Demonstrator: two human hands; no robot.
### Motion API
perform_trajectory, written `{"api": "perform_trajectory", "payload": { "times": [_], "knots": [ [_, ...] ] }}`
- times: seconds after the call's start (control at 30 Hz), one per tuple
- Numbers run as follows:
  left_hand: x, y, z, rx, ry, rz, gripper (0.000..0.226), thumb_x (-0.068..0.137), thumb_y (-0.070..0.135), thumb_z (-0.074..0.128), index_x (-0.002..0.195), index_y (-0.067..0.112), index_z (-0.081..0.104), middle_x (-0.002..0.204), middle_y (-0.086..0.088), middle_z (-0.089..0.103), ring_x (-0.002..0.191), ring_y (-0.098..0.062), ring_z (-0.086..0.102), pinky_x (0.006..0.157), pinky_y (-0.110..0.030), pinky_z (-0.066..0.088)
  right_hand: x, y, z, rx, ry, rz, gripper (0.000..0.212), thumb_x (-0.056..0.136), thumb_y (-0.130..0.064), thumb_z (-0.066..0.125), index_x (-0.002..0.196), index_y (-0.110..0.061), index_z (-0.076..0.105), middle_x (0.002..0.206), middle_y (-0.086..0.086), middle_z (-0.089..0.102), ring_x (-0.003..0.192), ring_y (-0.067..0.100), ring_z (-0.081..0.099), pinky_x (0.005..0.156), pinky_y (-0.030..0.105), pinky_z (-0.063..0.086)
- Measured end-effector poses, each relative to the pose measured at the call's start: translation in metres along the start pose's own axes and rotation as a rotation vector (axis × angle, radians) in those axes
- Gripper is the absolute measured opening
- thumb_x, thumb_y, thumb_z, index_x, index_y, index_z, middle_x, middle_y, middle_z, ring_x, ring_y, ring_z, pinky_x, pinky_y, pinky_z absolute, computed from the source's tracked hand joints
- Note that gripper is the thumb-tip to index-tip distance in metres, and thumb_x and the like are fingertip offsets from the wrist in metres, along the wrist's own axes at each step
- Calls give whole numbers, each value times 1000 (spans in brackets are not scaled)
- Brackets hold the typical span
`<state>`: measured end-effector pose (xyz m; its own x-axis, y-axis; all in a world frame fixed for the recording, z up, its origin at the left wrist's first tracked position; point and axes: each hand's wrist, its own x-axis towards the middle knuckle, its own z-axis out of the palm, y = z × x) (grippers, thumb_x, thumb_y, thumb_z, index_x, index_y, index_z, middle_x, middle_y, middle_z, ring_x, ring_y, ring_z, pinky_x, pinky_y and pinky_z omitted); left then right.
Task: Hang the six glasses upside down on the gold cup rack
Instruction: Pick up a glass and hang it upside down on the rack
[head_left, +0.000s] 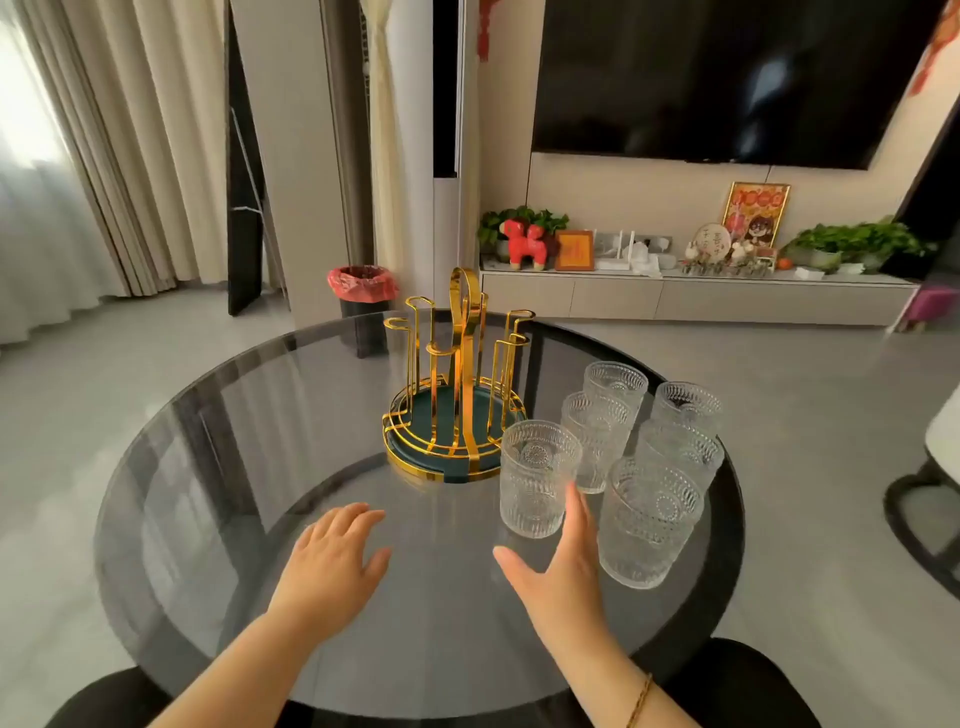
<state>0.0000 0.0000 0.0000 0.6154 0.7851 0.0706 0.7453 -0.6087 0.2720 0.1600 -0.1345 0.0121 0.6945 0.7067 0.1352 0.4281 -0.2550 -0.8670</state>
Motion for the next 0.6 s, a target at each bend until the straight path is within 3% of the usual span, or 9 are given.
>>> {"api": "perform_trajectory", "payload": {
  "times": [0.23, 0.5, 0.6],
  "knots": [
    [1, -3, 4, -8, 47, 6, 44, 90, 42, 34, 131, 26, 29, 145, 3, 30, 136, -16, 21, 113, -32, 14, 32, 5, 18, 220, 75, 97, 105, 66, -22, 74, 139, -20, 0, 151, 4, 15, 136, 20, 19, 104, 27, 23],
    [1, -3, 5, -41, 59, -6, 44, 90, 42, 35, 131, 27, 31, 145, 5, 30, 135, -14, 22, 113, -32, 14, 55, 11, 28, 190, 178, 45, 104, 63, -19, 76, 139, -20, 4, 149, 7, 23, 133, 23, 28, 94, 25, 28],
    [1, -2, 3, -29, 53, -10, 44, 90, 42, 33, 131, 28, 29, 145, 6, 28, 135, -13, 21, 113, -31, 13, 56, 12, 28, 151, 205, 48, 98, 63, -20, 76, 137, -19, 12, 144, 9, 33, 128, 26, 36, 95, 32, 37]
  ]
}}
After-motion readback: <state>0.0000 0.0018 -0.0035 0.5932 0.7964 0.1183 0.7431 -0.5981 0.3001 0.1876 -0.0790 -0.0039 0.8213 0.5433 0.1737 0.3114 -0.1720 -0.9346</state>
